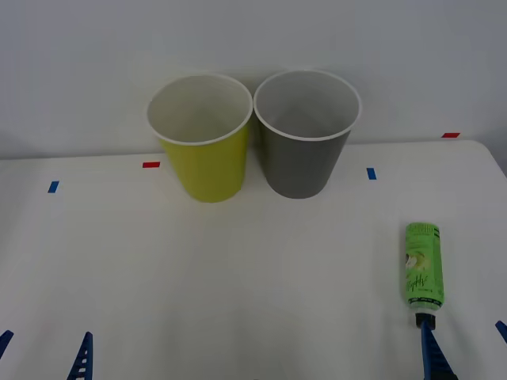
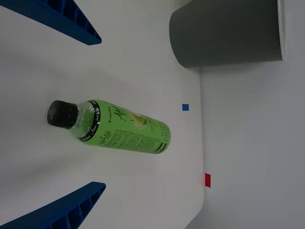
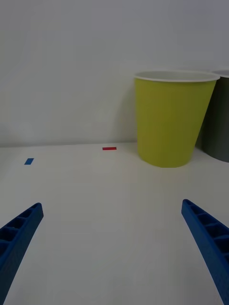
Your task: Put cans in the gray bin and PET bottles in the light green bin.
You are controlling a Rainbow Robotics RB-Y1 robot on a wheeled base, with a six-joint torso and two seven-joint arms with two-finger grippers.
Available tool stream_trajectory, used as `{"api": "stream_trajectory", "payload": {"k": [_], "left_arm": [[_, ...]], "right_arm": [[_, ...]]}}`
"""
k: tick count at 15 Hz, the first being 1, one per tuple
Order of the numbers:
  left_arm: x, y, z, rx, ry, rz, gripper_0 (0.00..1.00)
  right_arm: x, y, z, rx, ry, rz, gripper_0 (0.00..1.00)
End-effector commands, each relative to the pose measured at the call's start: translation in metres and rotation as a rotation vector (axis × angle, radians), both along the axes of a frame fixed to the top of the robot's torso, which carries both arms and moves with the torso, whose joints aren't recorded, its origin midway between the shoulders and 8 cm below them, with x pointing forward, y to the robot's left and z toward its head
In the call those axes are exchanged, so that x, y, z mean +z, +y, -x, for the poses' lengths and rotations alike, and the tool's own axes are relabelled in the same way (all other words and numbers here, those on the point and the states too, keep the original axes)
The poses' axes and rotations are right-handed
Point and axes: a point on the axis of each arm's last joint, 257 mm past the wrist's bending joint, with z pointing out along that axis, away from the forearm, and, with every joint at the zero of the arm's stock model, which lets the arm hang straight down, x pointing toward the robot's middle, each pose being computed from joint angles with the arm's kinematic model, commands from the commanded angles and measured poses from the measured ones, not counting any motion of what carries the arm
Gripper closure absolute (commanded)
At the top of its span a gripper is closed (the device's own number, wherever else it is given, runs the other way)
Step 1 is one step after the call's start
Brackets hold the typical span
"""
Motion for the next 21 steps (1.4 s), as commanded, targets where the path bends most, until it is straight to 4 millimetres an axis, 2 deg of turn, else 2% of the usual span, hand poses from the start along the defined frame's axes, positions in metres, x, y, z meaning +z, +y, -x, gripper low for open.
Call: {"api": "stream_trajectory", "payload": {"k": [1, 11, 12, 14, 19, 21], "left_arm": [[0.0, 0.0, 0.0, 0.0, 0.0, 0.0, 0.0], [0.0, 0.0, 0.0, 0.0, 0.0, 0.0, 0.0], [0.0, 0.0, 0.0, 0.0, 0.0, 0.0, 0.0], [0.0, 0.0, 0.0, 0.0, 0.0, 0.0, 0.0], [0.0, 0.0, 0.0, 0.0, 0.0, 0.0, 0.0], [0.0, 0.0, 0.0, 0.0, 0.0, 0.0, 0.0]], "right_arm": [[0.0, 0.0, 0.0, 0.0, 0.0, 0.0, 0.0], [0.0, 0.0, 0.0, 0.0, 0.0, 0.0, 0.0], [-0.025, -0.004, 0.004, 0.004, 0.056, 0.011, 0.0], [-0.014, -0.008, 0.005, 0.015, 0.002, 0.033, 0.0], [-0.014, -0.018, 0.003, -0.005, 0.012, 0.037, 0.0], [-0.015, -0.013, -0.005, -0.007, 0.068, 0.019, 0.0]]}}
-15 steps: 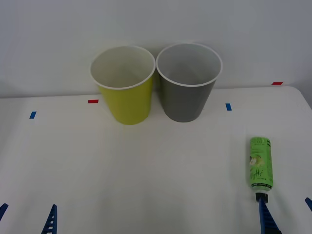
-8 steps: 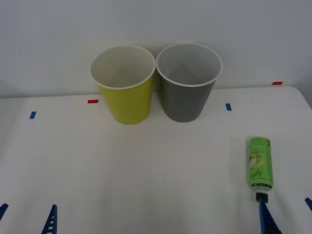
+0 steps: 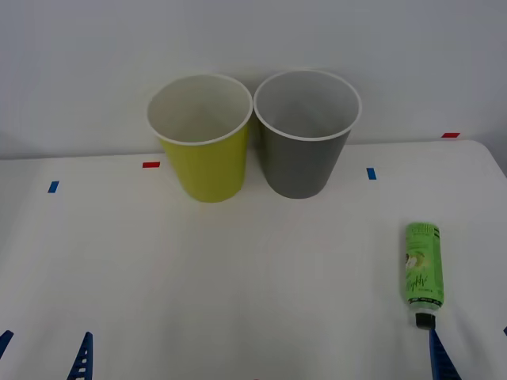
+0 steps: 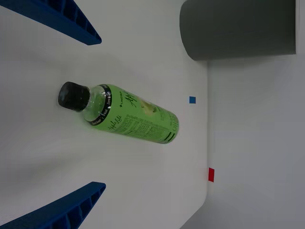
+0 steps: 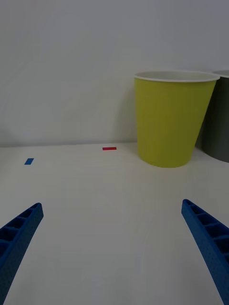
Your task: Put cans in the gray bin and PET bottles in the light green bin.
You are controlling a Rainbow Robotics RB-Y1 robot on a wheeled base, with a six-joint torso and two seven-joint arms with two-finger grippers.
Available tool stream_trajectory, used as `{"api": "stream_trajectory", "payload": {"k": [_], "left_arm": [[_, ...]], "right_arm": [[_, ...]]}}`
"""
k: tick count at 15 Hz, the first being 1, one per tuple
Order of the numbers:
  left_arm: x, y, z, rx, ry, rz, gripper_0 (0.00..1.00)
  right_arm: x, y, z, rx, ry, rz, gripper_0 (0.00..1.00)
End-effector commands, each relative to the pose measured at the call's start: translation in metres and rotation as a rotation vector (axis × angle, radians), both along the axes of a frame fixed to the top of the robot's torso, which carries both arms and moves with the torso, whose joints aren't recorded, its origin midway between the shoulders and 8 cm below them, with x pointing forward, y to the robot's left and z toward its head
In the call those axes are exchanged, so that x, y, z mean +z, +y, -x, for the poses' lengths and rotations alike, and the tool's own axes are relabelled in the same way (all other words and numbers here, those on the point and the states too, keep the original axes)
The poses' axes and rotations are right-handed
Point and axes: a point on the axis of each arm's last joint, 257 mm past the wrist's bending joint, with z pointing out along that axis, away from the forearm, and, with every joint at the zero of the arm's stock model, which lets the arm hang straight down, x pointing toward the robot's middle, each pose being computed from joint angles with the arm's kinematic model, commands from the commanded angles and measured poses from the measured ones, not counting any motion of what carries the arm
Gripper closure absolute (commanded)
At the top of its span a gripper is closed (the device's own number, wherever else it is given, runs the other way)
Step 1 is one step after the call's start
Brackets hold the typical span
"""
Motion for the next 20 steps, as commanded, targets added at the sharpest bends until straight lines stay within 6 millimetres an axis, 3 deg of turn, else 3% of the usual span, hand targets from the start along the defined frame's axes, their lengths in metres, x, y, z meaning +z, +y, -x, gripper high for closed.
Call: {"api": "stream_trajectory", "payload": {"k": [1, 8, 11, 14, 20], "left_arm": [[0.0, 0.0, 0.0, 0.0, 0.0, 0.0, 0.0], [0.0, 0.0, 0.0, 0.0, 0.0, 0.0, 0.0], [0.0, 0.0, 0.0, 0.0, 0.0, 0.0, 0.0], [0.0, 0.0, 0.0, 0.0, 0.0, 0.0, 0.0], [0.0, 0.0, 0.0, 0.0, 0.0, 0.0, 0.0]], "right_arm": [[0.002, 0.005, -0.011, -0.007, 0.065, -0.024, 0.0], [0.009, 0.002, -0.057, 0.016, 0.261, -0.046, 0.0], [0.023, 0.007, -0.064, -0.006, 0.353, -0.117, 0.0], [0.035, -0.003, -0.068, -0.074, 0.425, -0.093, 0.0], [0.042, -0.005, -0.087, -0.144, 0.513, -0.18, 0.0]]}}
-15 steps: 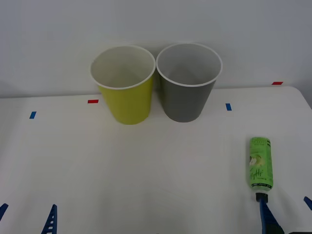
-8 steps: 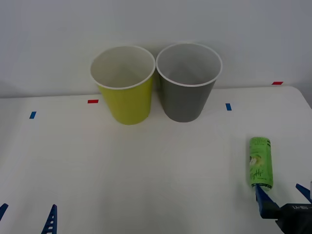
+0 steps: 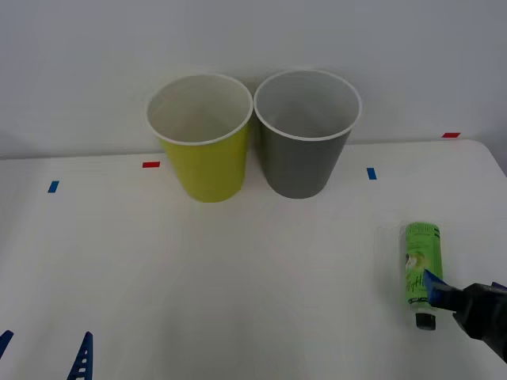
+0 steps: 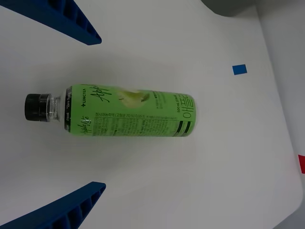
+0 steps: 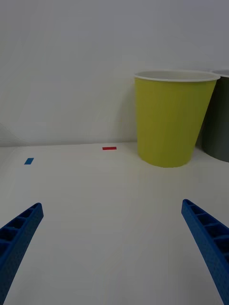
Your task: Put cans in the gray bin and PET bottles in the light green bin.
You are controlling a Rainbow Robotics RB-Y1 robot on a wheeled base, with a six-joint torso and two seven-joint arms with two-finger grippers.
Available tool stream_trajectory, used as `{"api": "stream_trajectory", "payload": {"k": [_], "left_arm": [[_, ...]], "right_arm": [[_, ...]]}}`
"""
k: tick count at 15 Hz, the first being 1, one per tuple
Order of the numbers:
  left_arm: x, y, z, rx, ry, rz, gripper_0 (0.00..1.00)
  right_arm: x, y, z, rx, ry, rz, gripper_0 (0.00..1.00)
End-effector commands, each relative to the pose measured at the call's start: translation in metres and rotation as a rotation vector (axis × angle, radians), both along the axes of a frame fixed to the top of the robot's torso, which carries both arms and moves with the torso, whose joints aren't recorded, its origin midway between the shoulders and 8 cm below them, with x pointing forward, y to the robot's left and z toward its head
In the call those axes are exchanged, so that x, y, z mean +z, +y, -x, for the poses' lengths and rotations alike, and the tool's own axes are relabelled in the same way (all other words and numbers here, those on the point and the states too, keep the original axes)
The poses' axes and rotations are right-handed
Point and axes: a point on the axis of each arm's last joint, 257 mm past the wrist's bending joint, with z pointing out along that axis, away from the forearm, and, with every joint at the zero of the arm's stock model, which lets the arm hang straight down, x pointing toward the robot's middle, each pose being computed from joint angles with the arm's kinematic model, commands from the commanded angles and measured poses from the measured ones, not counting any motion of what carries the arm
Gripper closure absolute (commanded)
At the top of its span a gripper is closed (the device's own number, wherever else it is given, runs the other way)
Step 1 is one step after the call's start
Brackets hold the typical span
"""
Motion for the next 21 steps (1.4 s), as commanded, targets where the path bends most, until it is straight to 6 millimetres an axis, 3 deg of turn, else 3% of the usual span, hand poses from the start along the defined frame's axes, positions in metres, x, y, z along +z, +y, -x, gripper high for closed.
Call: {"api": "stream_trajectory", "payload": {"k": [1, 5, 10, 12, 21], "left_arm": [[0.0, 0.0, 0.0, 0.0, 0.0, 0.0, 0.0], [0.0, 0.0, 0.0, 0.0, 0.0, 0.0, 0.0], [0.0, 0.0, 0.0, 0.0, 0.0, 0.0, 0.0], [0.0, 0.0, 0.0, 0.0, 0.0, 0.0, 0.0], [0.0, 0.0, 0.0, 0.0, 0.0, 0.0, 0.0]], "right_arm": [[0.004, -0.004, -0.009, -0.007, 0.077, 0.018, 0.0], [-0.006, 0.001, -0.027, 0.032, 0.196, -0.031, 0.0], [-0.012, -0.013, -0.054, 0.067, 0.27, -0.089, 0.0], [-0.011, -0.028, -0.053, 0.059, 0.333, -0.055, 0.0], [-0.016, -0.033, -0.056, 0.028, 0.378, -0.057, 0.0]]}}
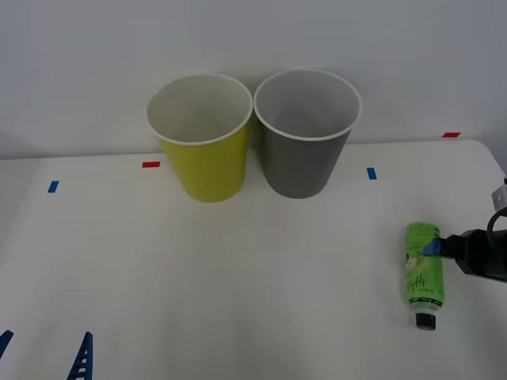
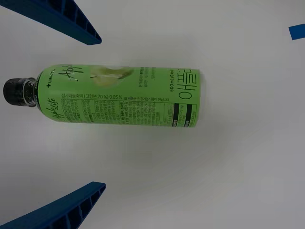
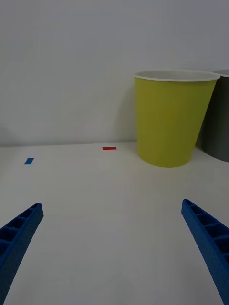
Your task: Put cans in the gray bin and PET bottles in the light green bin.
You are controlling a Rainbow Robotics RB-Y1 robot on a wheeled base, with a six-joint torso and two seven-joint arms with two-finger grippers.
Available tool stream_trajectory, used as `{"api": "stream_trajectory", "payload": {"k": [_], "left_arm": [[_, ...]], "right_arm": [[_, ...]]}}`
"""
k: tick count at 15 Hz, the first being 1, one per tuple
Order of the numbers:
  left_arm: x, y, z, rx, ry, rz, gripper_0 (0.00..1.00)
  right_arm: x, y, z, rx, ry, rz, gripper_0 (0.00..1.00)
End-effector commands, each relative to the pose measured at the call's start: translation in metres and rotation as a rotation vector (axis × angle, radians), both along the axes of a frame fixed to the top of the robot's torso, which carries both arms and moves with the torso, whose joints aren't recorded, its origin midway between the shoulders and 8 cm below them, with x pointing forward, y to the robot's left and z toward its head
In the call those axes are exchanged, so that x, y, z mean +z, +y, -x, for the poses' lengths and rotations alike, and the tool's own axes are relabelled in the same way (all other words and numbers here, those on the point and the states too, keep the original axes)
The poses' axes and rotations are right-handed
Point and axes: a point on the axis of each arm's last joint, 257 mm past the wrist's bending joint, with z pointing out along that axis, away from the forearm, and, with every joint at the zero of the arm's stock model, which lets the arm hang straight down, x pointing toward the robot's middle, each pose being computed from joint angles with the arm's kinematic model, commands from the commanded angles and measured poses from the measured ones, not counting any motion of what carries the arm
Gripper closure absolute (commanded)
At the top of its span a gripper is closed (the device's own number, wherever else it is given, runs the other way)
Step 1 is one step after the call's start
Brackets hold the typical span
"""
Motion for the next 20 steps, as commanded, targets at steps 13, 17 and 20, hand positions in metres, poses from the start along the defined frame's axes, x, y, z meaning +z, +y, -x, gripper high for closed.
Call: {"api": "stream_trajectory", "payload": {"k": [13, 17, 20], "left_arm": [[0.0, 0.0, 0.0, 0.0, 0.0, 0.0, 0.0], [0.0, 0.0, 0.0, 0.0, 0.0, 0.0, 0.0], [0.0, 0.0, 0.0, 0.0, 0.0, 0.0, 0.0]], "right_arm": [[-0.023, 0.003, -0.037, 0.024, 0.181, -0.008, 0.0], [-0.03, 0.002, -0.047, 0.012, 0.222, -0.011, 0.0], [-0.032, 0.002, -0.052, 0.005, 0.24, -0.016, 0.0]]}}
